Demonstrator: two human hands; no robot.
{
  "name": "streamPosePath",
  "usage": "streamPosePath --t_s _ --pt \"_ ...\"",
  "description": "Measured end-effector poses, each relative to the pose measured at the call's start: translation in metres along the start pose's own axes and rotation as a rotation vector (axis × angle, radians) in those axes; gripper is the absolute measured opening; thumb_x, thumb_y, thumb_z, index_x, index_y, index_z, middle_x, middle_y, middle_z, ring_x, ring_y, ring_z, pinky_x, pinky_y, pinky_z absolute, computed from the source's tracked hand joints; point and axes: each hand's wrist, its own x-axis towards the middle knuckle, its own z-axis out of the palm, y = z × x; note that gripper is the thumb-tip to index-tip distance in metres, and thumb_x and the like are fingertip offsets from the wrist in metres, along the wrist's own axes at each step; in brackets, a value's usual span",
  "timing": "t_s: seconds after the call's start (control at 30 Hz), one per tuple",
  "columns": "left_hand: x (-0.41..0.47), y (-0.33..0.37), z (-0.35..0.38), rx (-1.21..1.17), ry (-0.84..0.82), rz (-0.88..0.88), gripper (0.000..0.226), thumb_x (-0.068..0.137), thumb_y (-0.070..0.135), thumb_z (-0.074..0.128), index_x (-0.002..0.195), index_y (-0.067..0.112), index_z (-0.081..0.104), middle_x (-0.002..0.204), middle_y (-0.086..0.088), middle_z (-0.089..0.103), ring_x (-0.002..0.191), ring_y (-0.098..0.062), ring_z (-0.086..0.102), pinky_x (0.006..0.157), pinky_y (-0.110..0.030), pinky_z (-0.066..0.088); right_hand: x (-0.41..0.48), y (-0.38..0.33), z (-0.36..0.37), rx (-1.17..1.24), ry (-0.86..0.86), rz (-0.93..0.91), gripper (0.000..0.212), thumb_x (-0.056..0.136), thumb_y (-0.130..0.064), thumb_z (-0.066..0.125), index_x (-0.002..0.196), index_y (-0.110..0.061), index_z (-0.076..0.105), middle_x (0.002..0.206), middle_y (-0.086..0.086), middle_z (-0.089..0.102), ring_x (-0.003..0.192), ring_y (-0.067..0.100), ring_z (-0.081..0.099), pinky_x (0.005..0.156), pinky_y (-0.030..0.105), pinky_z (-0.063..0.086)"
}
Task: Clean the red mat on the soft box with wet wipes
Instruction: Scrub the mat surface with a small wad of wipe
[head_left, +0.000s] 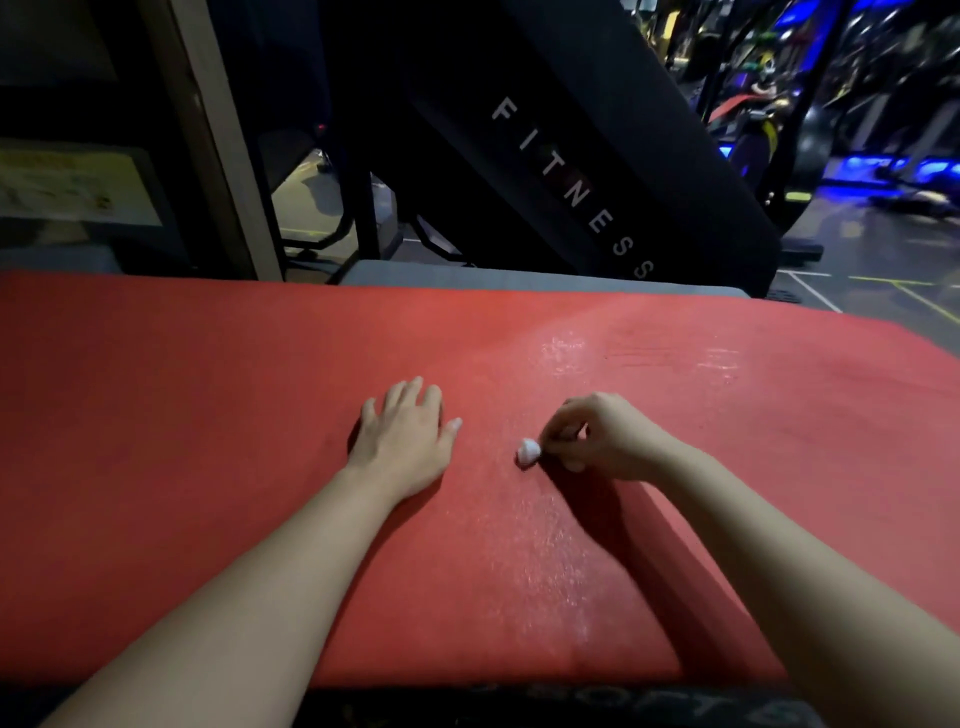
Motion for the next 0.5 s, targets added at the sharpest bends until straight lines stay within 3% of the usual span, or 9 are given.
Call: streamPosePath --t_s 0.1,0.2,0.33,0.4,0.5 --pt "0.015 -0.004 0.004 -0.049 0.043 -0.036 0.044 0.104 0.050 0.040 0.135 0.020 0.049 0.158 -0.008 0.039 0.149 -0.024 0.028 0.117 -0.052 0.028 -0.003 -0.001 -0.005 0.106 -0.104 -0.018 0.004 0.080 -0.026 0.079 0.083 -0.028 0.078 0.077 -0.006 0.068 0.065 0.002 0.061 0.061 0.014 0.044" --pt "0.023 -0.003 0.012 -0.066 -0.008 -0.067 0.055 0.105 0.051 0.035 0.153 0.025 0.036 0.168 -0.005 0.022 0.156 -0.020 0.014 0.123 -0.052 0.016 0.023 0.003 0.004 0.073 0.054 0.009 0.003 0.080 -0.030 0.079 0.082 -0.028 0.077 0.078 -0.005 0.067 0.066 0.006 0.061 0.063 0.024 0.046" --pt "0.026 -0.004 0.017 -0.024 -0.086 -0.050 0.063 0.105 0.057 0.023 0.162 0.032 0.017 0.172 0.001 0.008 0.158 -0.014 0.002 0.126 -0.052 0.002 0.084 0.017 0.005 -0.111 0.218 0.084 0.009 0.082 -0.016 0.072 0.088 -0.015 0.078 0.086 0.008 0.070 0.081 0.027 0.065 0.067 0.030 0.039" --pt "0.025 -0.005 0.016 -0.009 -0.090 -0.045 0.063 0.105 0.057 0.019 0.163 0.033 0.012 0.172 0.002 0.004 0.158 -0.014 -0.001 0.126 -0.050 -0.001 0.106 0.018 -0.002 -0.139 0.188 0.131 0.011 0.084 -0.019 0.071 0.090 -0.015 0.079 0.086 0.011 0.073 0.083 0.028 0.066 0.066 0.030 0.041" --pt "0.021 -0.004 0.017 0.002 -0.088 -0.032 0.063 0.105 0.057 0.016 0.163 0.034 0.008 0.172 0.003 0.000 0.158 -0.013 -0.004 0.127 -0.050 -0.002 0.110 0.018 -0.015 -0.106 0.030 0.156 0.008 0.083 -0.025 0.071 0.084 -0.021 0.078 0.074 0.006 0.074 0.070 0.014 0.068 0.058 0.023 0.043"
